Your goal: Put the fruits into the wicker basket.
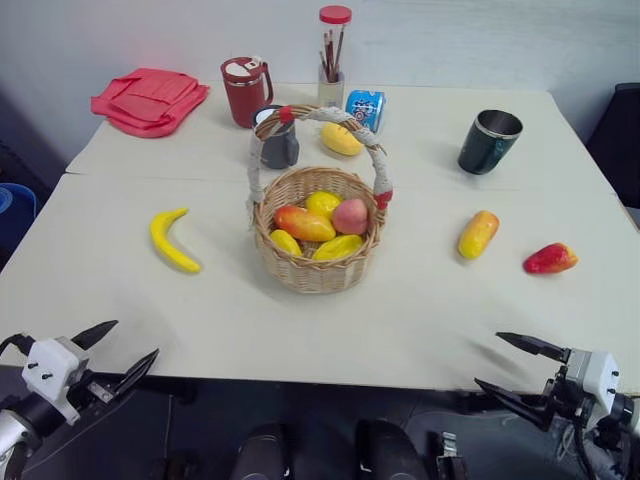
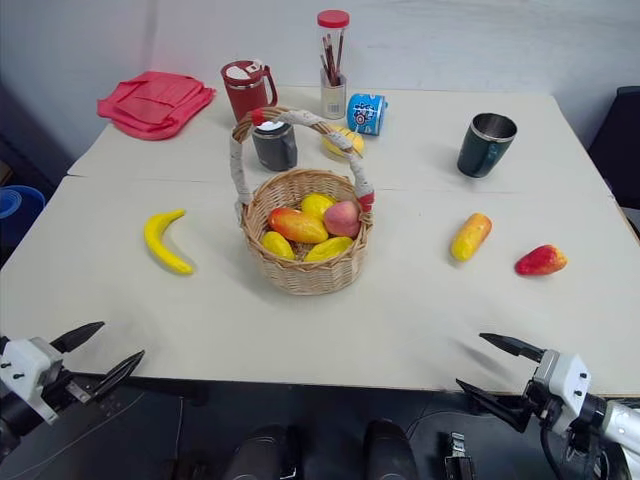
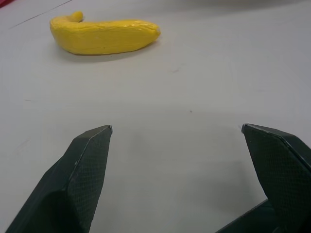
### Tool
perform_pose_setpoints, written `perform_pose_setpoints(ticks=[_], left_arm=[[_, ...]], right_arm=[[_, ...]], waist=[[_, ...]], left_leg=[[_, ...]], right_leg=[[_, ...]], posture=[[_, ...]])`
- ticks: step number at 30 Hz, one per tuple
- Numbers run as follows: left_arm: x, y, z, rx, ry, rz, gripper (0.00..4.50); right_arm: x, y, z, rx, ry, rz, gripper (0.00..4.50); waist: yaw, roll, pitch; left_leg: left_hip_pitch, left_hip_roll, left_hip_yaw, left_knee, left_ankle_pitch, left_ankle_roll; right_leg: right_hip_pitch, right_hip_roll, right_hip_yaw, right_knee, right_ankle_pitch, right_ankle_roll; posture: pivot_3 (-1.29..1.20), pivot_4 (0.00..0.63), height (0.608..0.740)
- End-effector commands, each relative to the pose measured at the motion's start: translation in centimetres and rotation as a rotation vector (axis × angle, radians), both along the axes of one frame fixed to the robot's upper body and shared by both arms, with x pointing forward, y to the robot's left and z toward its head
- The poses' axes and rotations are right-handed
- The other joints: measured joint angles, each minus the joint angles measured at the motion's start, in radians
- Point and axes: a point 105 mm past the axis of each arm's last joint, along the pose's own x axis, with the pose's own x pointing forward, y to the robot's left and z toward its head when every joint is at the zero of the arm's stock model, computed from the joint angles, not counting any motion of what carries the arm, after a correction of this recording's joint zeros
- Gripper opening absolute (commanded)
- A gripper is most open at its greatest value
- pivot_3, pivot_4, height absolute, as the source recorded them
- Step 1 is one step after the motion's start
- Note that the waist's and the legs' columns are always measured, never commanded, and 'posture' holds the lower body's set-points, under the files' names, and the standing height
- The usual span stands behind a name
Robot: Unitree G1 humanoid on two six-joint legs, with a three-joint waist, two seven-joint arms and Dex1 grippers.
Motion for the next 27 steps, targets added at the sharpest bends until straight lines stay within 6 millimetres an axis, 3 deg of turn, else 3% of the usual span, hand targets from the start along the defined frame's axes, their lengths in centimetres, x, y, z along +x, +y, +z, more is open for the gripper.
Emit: perform_pose_setpoints(ticks=[1,8,12,15,19,22,27], left_arm=[[-0.7,0.2,0.9,0.036,-0.025,0.020,4.50],[-0.6,0.1,1.6,-0.040,-0.033,0.024,4.50],[-0.2,0.9,4.0,-0.359,0.142,0.102,4.50],[2.4,2.6,6.5,-0.494,0.158,0.277,4.50],[5.6,2.6,8.0,-0.580,0.275,0.354,4.50],[8.3,1.9,8.6,-0.625,0.345,0.363,4.50],[12.3,0.8,7.5,-0.595,0.432,0.411,4.50]], right_arm=[[0.3,-0.1,0.5,0.003,-0.034,0.013,4.47],[1.9,1.5,0.8,0.089,-0.073,0.043,4.47],[4.4,5.4,5.8,0.343,-0.197,0.073,4.47],[5.4,7.8,9.2,0.393,-0.297,0.157,4.47],[5.7,10.6,12.5,0.361,-0.385,0.338,4.47],[6.0,11.8,13.8,0.329,-0.416,0.428,4.47],[6.6,12.5,14.0,0.311,-0.418,0.494,4.47]], waist=[[-0.001,0.000,0.000],[-0.001,0.000,0.000],[-0.004,-0.001,0.000],[-0.001,0.002,0.001],[0.005,0.002,0.001],[0.003,0.001,0.001],[-0.002,-0.001,0.000]], left_leg=[[0.000,0.000,0.000,0.000,0.000,0.000],[0.000,0.001,0.000,0.001,0.000,0.000],[0.000,0.003,0.000,0.001,0.000,-0.001],[0.001,0.006,0.000,0.003,0.000,-0.002],[0.001,0.005,-0.002,0.002,0.000,-0.002],[0.000,0.003,-0.001,0.002,0.002,-0.007],[-0.001,-0.003,0.000,0.002,0.002,-0.007]], right_leg=[[0.000,0.000,0.000,0.000,0.000,0.000],[0.000,0.001,0.000,0.000,0.000,0.000],[-0.001,0.002,0.000,0.002,0.000,0.000],[-0.001,0.003,0.002,0.004,0.000,-0.001],[0.000,0.004,0.002,0.004,0.000,-0.001],[-0.001,0.005,0.003,0.005,0.000,-0.001],[-0.001,0.005,0.004,0.006,0.000,0.000]], posture=[[0.00,0.150,0.740],[0.00,0.150,0.740],[0.00,0.150,0.740],[0.00,0.150,0.740],[0.00,0.150,0.740],[0.00,0.150,0.740],[0.00,0.150,0.740]])
